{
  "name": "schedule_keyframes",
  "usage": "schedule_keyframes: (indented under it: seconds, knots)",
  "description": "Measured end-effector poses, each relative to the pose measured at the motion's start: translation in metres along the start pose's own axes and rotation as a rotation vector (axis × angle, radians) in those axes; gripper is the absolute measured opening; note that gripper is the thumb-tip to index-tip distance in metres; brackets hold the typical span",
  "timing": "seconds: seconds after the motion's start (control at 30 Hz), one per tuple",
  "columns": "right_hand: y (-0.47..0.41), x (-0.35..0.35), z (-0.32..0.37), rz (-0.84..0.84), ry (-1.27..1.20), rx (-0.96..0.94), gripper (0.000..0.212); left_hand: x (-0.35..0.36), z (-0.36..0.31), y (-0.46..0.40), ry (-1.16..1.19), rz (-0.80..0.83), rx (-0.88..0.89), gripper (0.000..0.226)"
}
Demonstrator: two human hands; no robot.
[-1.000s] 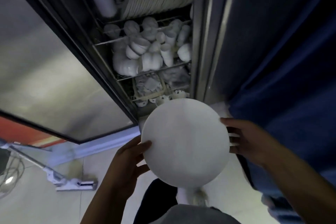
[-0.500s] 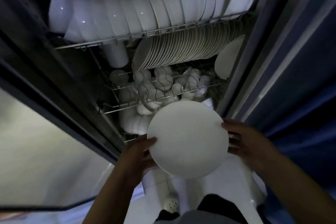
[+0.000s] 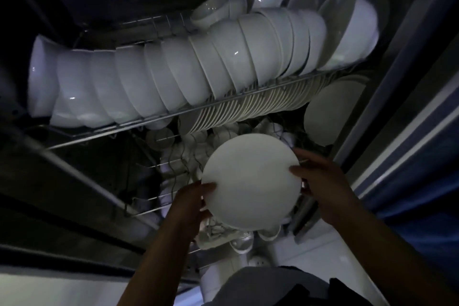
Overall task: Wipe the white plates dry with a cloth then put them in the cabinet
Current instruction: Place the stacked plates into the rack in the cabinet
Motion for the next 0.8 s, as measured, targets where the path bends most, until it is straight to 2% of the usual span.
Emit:
schedule_keyframes:
  seconds: [0.13, 0.3, 0.43, 0.5, 0.53, 0.63, 0.7, 0.77, 0.8]
  knots:
    - [-0.027, 0.003, 0.033, -0.039, 0.060, -0.219, 0.047, 0.037, -0.025, -0.043, -0.023, 0.036, 0.031, 0.017]
    - [-0.042, -0.001, 0.042, -0.184, 0.167, -0.513, 0.049, 0.091, -0.038, -0.099, 0.011, 0.120, 0.039, 0.015]
    - [-0.038, -0.007, 0.050, -0.339, 0.352, -0.758, 0.046, 0.137, -0.050, -0.129, 0.134, 0.238, 0.085, 0.038]
    - [-0.037, -0.008, 0.056, -0.418, 0.443, -0.819, 0.045, 0.160, -0.056, -0.134, 0.178, 0.300, 0.086, 0.056]
    - [-0.039, -0.009, 0.056, -0.449, 0.469, -0.836, 0.045, 0.169, -0.058, -0.139, 0.191, 0.311, 0.087, 0.057]
    - [-0.046, -0.011, 0.052, -0.495, 0.493, -0.849, 0.045, 0.192, -0.065, -0.148, 0.232, 0.348, 0.081, 0.031]
    - [-0.047, -0.012, 0.045, -0.511, 0.499, -0.860, 0.045, 0.199, -0.068, -0.158, 0.221, 0.344, 0.088, 0.028]
    - [-0.047, -0.013, 0.033, -0.511, 0.484, -0.861, 0.047, 0.199, -0.069, -0.173, 0.191, 0.309, 0.109, 0.055]
    - [-0.049, -0.013, 0.025, -0.503, 0.475, -0.838, 0.050, 0.200, -0.069, -0.173, 0.156, 0.313, 0.106, 0.058]
Point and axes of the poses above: each hand's wrist, its own y-axis away from the middle knuckle, its own x-axis out of the palm, z = x × y, the point moved 8 cm from there along -y, towards the middle knuckle, and after that the axes turned 1 degree about -z, right-handed, at the moved point
